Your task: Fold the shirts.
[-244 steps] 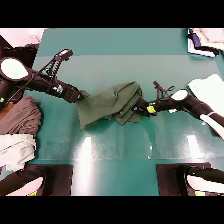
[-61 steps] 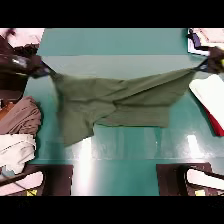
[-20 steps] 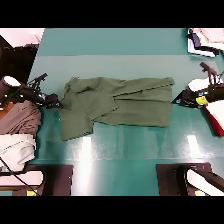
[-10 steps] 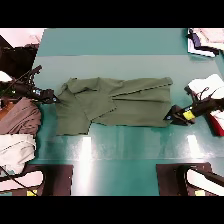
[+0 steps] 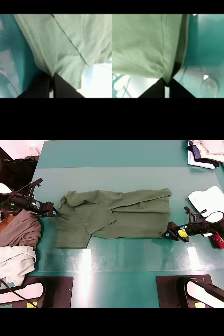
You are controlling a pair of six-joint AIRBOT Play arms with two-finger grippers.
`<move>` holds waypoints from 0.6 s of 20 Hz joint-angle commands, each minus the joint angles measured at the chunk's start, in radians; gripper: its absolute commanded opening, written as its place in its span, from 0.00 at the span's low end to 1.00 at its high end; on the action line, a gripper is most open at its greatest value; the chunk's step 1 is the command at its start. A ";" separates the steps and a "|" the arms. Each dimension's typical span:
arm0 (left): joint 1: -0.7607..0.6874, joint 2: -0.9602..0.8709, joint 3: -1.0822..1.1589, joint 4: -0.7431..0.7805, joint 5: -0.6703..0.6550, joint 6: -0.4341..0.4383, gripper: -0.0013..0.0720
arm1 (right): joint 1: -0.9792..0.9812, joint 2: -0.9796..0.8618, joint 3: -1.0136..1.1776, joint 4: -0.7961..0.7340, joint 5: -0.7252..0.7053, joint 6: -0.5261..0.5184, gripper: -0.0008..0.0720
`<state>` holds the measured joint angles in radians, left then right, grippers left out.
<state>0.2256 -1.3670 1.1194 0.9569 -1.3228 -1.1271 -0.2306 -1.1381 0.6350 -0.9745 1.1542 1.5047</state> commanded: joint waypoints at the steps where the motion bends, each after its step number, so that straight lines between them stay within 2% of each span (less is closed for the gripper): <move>1: 0.000 0.018 0.001 0.000 -0.032 -0.019 0.05 | 0.000 0.080 -0.007 0.013 -0.050 -0.023 0.03; 3: 0.000 0.068 0.001 0.000 -0.040 -0.026 0.05 | -0.014 0.163 0.004 0.010 0.009 -0.023 0.03; 6: 0.000 0.185 0.001 -0.028 -0.142 -0.052 0.05 | -0.058 0.287 0.109 0.003 0.216 -0.016 0.03; 7: 0.000 0.226 0.001 -0.070 -0.183 -0.052 0.05 | -0.069 0.325 0.163 0.002 0.269 0.015 0.03; 10: -0.008 0.308 0.001 -0.195 -0.204 -0.050 0.05 | -0.062 0.380 0.301 0.003 0.270 0.066 0.03; 12: -0.018 0.312 0.000 -0.186 -0.196 -0.043 0.05 | -0.022 0.329 0.376 0.002 0.251 0.069 0.03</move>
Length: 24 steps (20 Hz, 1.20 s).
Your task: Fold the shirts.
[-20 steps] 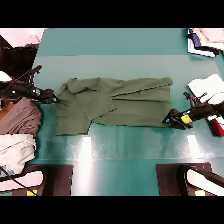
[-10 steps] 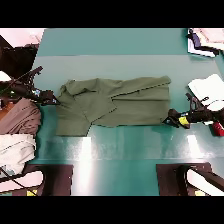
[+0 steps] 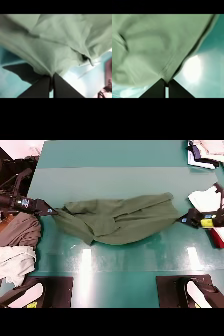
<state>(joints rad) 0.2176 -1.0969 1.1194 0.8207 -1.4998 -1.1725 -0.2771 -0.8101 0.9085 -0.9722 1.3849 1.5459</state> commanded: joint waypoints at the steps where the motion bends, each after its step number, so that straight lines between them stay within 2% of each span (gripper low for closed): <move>1: -0.021 0.042 -0.002 -0.024 -0.006 0.002 0.05 | 0.053 -0.045 0.130 0.000 -0.004 0.028 0.03; 3: -0.049 0.042 -0.004 0.027 0.016 0.001 0.05 | 0.135 -0.155 0.168 -0.002 -0.110 0.022 0.04; 4: -0.064 0.042 -0.005 0.041 0.029 0.001 0.05 | 0.169 -0.214 0.181 0.002 -0.186 0.003 0.15; 5: -0.075 0.042 -0.005 0.045 0.039 0.001 0.05 | 0.200 -0.283 0.196 0.004 -0.266 -0.016 0.63; 6: -0.082 0.042 -0.005 0.045 0.043 0.001 0.05 | 0.223 -0.351 0.216 0.005 -0.316 -0.018 0.91; 7: -0.089 0.042 -0.005 0.045 0.043 0.001 0.05 | 0.234 -0.412 0.247 0.003 -0.311 -0.018 0.90; 9: -0.089 0.042 -0.005 0.046 0.038 -0.002 0.05 | 0.233 -0.500 0.296 0.001 -0.199 -0.035 0.68; 12: -0.089 0.042 -0.005 0.057 0.011 -0.002 0.05 | 0.211 -0.499 0.212 -0.023 -0.097 -0.106 0.68; 17: -0.089 0.042 -0.005 0.060 0.036 -0.002 0.05 | 0.140 -0.349 -0.039 -0.040 -0.137 -0.108 0.67; 21: -0.089 0.042 -0.005 0.059 0.073 -0.002 0.06 | 0.171 -0.285 -0.176 -0.015 -0.218 -0.107 0.44; 24: -0.089 0.042 -0.005 0.059 0.074 -0.002 0.06 | 0.213 -0.317 -0.214 0.039 -0.298 -0.106 0.44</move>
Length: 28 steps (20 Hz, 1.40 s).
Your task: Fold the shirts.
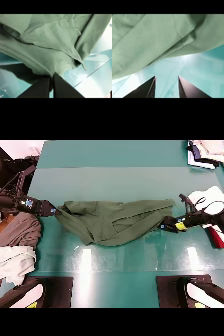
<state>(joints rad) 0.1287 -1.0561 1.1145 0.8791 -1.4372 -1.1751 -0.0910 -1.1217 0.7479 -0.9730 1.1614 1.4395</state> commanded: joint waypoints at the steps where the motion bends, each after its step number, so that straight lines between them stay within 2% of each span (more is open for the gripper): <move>1: 0.000 0.001 0.000 0.001 0.006 0.000 0.05 | 0.035 -0.025 -0.051 0.039 -0.090 0.004 0.44; 7: 0.000 0.001 0.000 0.001 -0.013 0.001 0.06 | 0.034 -0.112 0.010 0.038 -0.145 0.018 0.43; 8: 0.000 0.001 0.000 0.001 -0.013 0.001 0.05 | 0.034 -0.123 0.021 0.038 -0.149 0.018 0.41; 9: 0.000 0.001 0.000 0.001 -0.013 0.001 0.06 | 0.032 -0.138 0.033 0.036 -0.148 0.018 0.30; 10: 0.000 0.001 0.000 0.001 -0.014 0.001 0.06 | 0.029 -0.153 0.045 0.036 -0.146 0.018 0.28; 15: 0.000 0.001 0.000 0.001 -0.015 0.001 0.06 | 0.029 -0.199 0.086 0.022 -0.110 0.018 0.28; 19: 0.000 0.001 0.000 0.001 -0.016 0.001 0.06 | 0.029 -0.198 0.113 -0.079 -0.065 0.026 0.28; 28: 0.000 0.001 0.000 0.001 -0.016 0.001 0.06 | -0.034 -0.198 0.113 -0.064 -0.040 0.026 0.28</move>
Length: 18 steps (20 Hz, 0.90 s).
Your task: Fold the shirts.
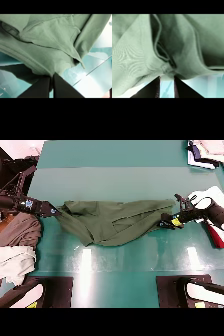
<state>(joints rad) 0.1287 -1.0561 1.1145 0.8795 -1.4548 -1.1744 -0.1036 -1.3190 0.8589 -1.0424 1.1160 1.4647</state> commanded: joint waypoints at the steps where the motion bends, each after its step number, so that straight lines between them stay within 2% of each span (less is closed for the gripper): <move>1: 0.000 0.001 0.000 0.000 0.003 0.000 0.06 | -0.020 -0.001 0.002 0.008 -0.007 0.001 0.28; 7: 0.000 0.001 0.000 0.000 0.005 0.000 0.06 | 0.009 -0.002 0.001 0.028 -0.065 0.002 0.28; 18: 0.000 0.001 0.000 0.000 -0.006 0.000 0.05 | 0.008 -0.032 0.002 0.029 -0.043 0.013 0.27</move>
<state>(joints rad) 0.1287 -1.0561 1.1145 0.8795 -1.4582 -1.1740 -0.0956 -1.3422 0.8600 -1.0130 1.0649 1.4746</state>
